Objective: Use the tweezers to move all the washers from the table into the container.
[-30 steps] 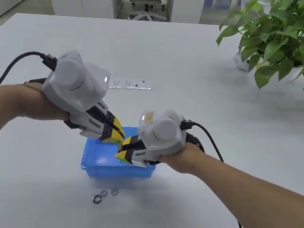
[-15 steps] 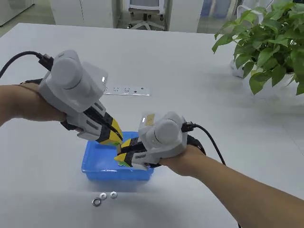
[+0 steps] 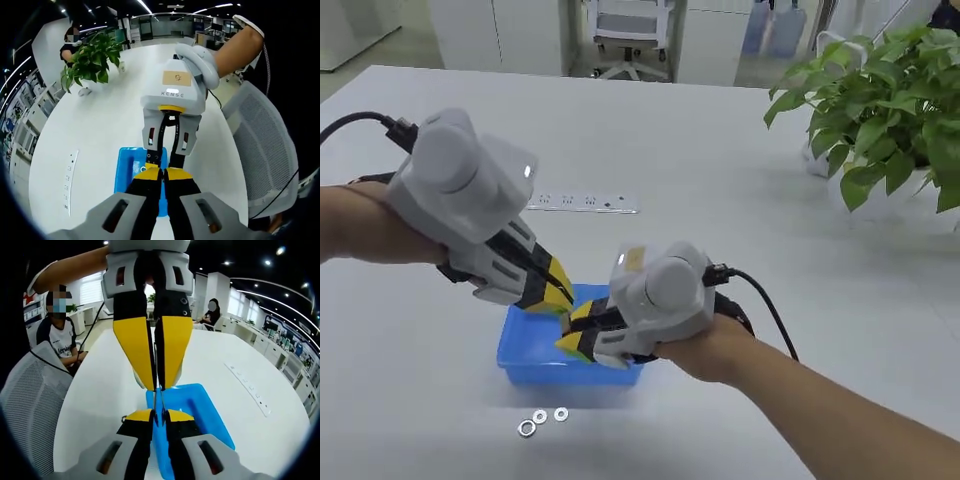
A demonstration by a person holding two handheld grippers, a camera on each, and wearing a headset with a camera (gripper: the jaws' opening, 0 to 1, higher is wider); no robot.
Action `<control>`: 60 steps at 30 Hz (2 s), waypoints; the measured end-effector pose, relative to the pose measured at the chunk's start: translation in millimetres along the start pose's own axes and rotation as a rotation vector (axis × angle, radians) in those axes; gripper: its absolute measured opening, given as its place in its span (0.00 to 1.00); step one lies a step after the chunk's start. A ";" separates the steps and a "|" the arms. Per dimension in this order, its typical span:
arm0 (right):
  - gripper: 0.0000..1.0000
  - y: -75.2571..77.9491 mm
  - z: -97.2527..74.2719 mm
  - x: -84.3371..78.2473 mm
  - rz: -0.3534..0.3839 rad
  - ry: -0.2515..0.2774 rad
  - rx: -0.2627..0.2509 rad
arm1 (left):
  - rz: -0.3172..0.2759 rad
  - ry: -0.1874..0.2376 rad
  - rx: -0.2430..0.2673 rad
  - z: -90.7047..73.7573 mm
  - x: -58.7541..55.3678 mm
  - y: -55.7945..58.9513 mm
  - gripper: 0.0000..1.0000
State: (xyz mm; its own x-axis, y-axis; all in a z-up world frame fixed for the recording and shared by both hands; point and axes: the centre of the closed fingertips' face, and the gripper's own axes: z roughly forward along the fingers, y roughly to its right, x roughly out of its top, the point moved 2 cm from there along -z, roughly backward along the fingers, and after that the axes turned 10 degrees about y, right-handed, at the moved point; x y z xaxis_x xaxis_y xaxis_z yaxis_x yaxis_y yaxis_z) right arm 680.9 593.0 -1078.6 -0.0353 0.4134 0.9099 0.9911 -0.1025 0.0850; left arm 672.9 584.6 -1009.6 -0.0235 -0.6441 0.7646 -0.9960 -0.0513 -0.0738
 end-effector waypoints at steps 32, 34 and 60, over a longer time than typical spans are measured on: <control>0.12 -37.9 6.7 -22.4 -0.004 -0.032 0.050 | -0.038 -0.008 -0.015 12.6 -22.3 33.4 0.06; 0.12 -39.1 7.2 -24.5 -0.001 -0.035 0.053 | -0.041 -0.010 -0.019 14.7 -24.4 34.9 0.06; 0.12 -51.0 21.0 -47.6 0.006 -0.059 0.067 | -0.077 -0.023 -0.048 29.3 -47.3 44.4 0.06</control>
State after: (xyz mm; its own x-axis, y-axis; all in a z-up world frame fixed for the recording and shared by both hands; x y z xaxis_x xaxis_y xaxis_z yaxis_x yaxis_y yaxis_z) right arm 634.7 597.5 -1134.8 -0.0238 0.4657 0.8846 0.9977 -0.0447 0.0504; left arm 632.3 590.4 -1067.8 0.0545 -0.6568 0.7521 -0.9978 -0.0645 0.0159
